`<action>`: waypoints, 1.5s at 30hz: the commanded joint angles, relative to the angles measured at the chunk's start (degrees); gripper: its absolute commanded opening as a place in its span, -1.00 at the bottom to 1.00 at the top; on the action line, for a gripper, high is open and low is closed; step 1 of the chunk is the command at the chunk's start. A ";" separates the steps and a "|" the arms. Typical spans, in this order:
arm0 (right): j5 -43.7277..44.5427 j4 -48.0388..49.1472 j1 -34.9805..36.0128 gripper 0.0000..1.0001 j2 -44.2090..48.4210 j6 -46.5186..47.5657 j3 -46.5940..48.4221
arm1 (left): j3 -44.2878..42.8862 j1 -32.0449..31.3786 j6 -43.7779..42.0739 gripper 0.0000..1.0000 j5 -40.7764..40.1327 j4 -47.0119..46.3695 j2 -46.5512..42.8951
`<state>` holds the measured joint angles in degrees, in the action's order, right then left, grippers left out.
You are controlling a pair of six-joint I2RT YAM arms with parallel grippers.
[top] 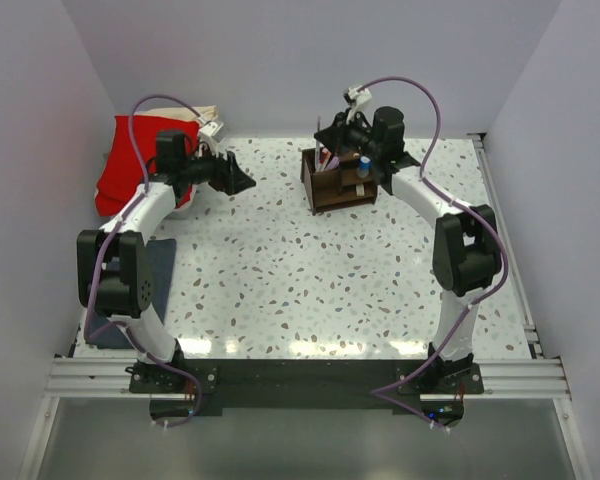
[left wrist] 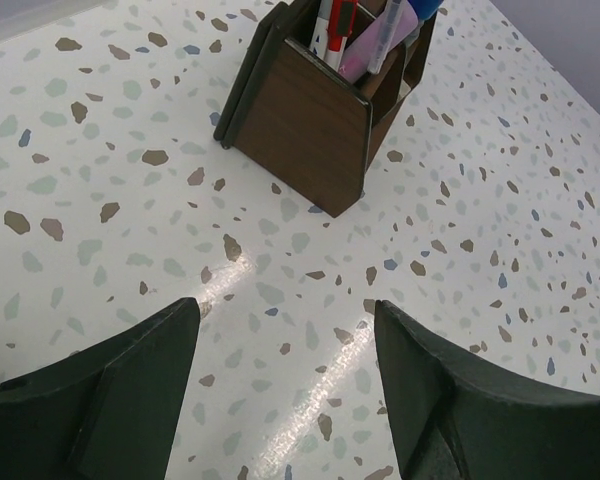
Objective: Sort the stationery into containers
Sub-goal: Place the pen in the storage box.
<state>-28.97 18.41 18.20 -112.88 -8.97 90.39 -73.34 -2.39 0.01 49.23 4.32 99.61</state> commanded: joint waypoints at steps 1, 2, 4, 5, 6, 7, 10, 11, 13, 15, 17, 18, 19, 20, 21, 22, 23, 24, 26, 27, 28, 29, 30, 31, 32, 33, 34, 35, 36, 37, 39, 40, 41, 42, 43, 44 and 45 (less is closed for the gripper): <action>1.81 3.56 -0.27 -1.00 0.47 0.18 1.72 | 0.30 -0.07 1.83 0.51 1.66 -3.44 -0.56; 1.99 3.82 -0.27 -1.00 -0.58 0.36 2.16 | 0.30 0.02 1.75 0.51 1.66 -3.18 -0.56; 2.34 4.26 -0.27 -1.00 -1.64 0.45 2.95 | 0.39 -0.07 1.48 0.52 1.57 -3.00 -0.65; 2.34 4.26 -0.27 -1.00 -2.95 0.36 3.82 | 0.48 0.02 1.40 0.52 1.39 -2.82 -0.74; 2.51 4.52 -0.27 -1.00 -3.66 0.36 4.26 | 0.57 -0.07 1.40 0.52 1.31 -2.74 -0.65; 2.52 4.52 -0.27 -1.00 -4.27 0.36 4.70 | 0.65 -0.07 1.40 0.52 1.30 -2.73 -0.56; 2.60 5.31 -0.27 -1.00 -6.38 0.53 5.41 | 0.66 -0.07 1.31 0.52 1.31 -2.56 -0.56; 2.43 5.58 -0.27 -1.00 -6.82 0.62 5.67 | 0.57 -0.07 1.22 0.52 1.13 -2.21 -0.56; 2.34 6.10 -0.27 -1.00 -7.62 0.80 5.76 | 0.48 -0.07 0.69 0.52 0.87 -1.68 -0.74; 2.43 6.46 -0.35 -1.00 -7.62 0.80 5.41 | 0.48 -0.07 0.26 0.53 0.78 -0.89 -0.91; 2.52 6.46 -0.27 -1.00 -7.36 1.06 4.63 | 0.74 -0.07 0.25 0.53 0.69 -0.80 -0.91; 2.52 6.46 -0.27 -1.00 -7.18 1.15 4.27 | 1.00 -0.07 0.25 0.53 0.60 -0.80 -0.91; 2.43 6.28 -0.27 -1.00 -7.00 1.24 3.92 | 1.09 -0.07 0.25 0.53 0.69 -0.89 -0.82; 2.69 6.37 -0.27 -0.96 -6.83 1.32 3.22 | 1.27 -0.07 0.25 0.53 0.69 -1.06 -0.91; 2.69 6.28 -0.35 -0.90 -6.74 1.33 2.87 | 1.36 -0.07 0.25 0.53 0.69 -1.06 -0.82; 2.78 6.28 -0.27 -0.86 -6.30 1.33 2.43 | 1.45 -0.07 0.25 0.53 0.69 -1.15 -0.82; 2.95 6.28 -0.18 -0.72 -6.13 1.50 1.64 | 1.45 -0.07 0.25 0.53 0.78 -1.24 -1.08; 3.39 6.11 -0.27 -0.64 -5.86 1.68 1.20 | 1.45 -0.07 0.25 0.53 0.78 -1.15 -1.17; 3.92 5.58 -0.09 -0.49 -5.33 2.29 0.15 | 1.45 -0.07 0.25 0.53 0.78 -1.15 -1.26; 4.53 5.32 -0.09 -0.42 -5.16 2.55 -0.21 | 1.53 -0.07 0.25 0.53 0.86 -1.15 -1.35; 4.71 5.23 -0.18 -0.40 -4.90 2.90 -0.65 | 1.62 -0.07 0.25 0.53 0.86 -1.15 -1.53; 4.97 5.14 -0.18 -0.39 -4.55 3.17 -1.35 | 1.71 -0.07 0.25 0.53 0.86 -1.24 -1.70; 5.15 5.14 -0.18 -0.36 -4.37 3.43 -1.62 | 2.06 -0.07 0.25 0.53 0.86 -1.24 -1.88; 5.41 5.14 -0.18 -0.32 -4.37 3.78 -2.05 | 2.32 0.02 0.25 0.54 0.86 -1.41 -2.05; 5.59 4.97 -0.18 -0.29 -4.10 3.79 -2.06 | 2.76 0.02 0.25 0.54 0.86 -1.50 -2.32; 5.77 4.88 -0.18 -0.26 -3.93 3.79 -2.15 | 3.03 0.02 0.34 0.54 0.86 -1.59 -2.49; 5.86 4.70 -0.18 -0.21 -3.75 4.05 -2.06 | 3.29 0.02 0.34 0.54 0.95 -1.68 -2.58; 5.94 4.53 -0.18 -0.18 -3.23 4.22 -2.06 | 3.64 0.02 0.51 0.54 1.04 -1.77 -2.93; 6.03 3.22 -0.18 -0.16 -2.79 4.40 -1.97 | 3.73 0.02 0.60 0.53 1.04 -1.85 -3.11; 6.55 2.68 -0.27 -0.12 -2.26 5.27 -1.97 | 3.82 0.02 0.69 0.53 1.21 -2.03 -3.20; 7.34 -0.65 -0.35 -0.09 -0.16 6.59 -1.88 | 3.82 0.02 0.95 0.54 1.13 -2.12 -3.63; 8.48 -1.97 -0.35 -0.08 0.64 7.73 -1.80 | 3.73 0.02 1.04 0.54 1.13 -2.47 -3.64; 9.19 -4.76 -0.27 -0.07 1.51 8.26 -1.88 | 3.38 0.02 1.04 0.54 1.22 -2.56 -3.72; 9.72 -6.10 -0.44 -0.06 3.70 8.62 -1.80 | 3.12 0.02 1.04 0.54 1.22 -2.65 -3.81; 10.25 -7.59 -0.35 -0.03 4.68 10.27 -2.06 | 2.68 0.02 0.87 0.54 1.04 -2.65 -3.73; 11.73 -11.26 -0.44 0.01 5.82 10.73 -1.97 | 1.98 0.02 0.78 0.54 0.17 -2.73 -3.81; 12.70 -13.30 -0.62 0.04 6.96 10.99 -1.97 | 1.54 0.02 0.69 0.55 -0.62 -2.73 -3.99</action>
<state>-21.47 12.78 18.22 -114.15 -2.37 87.96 -69.54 -2.39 0.84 49.34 4.10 98.78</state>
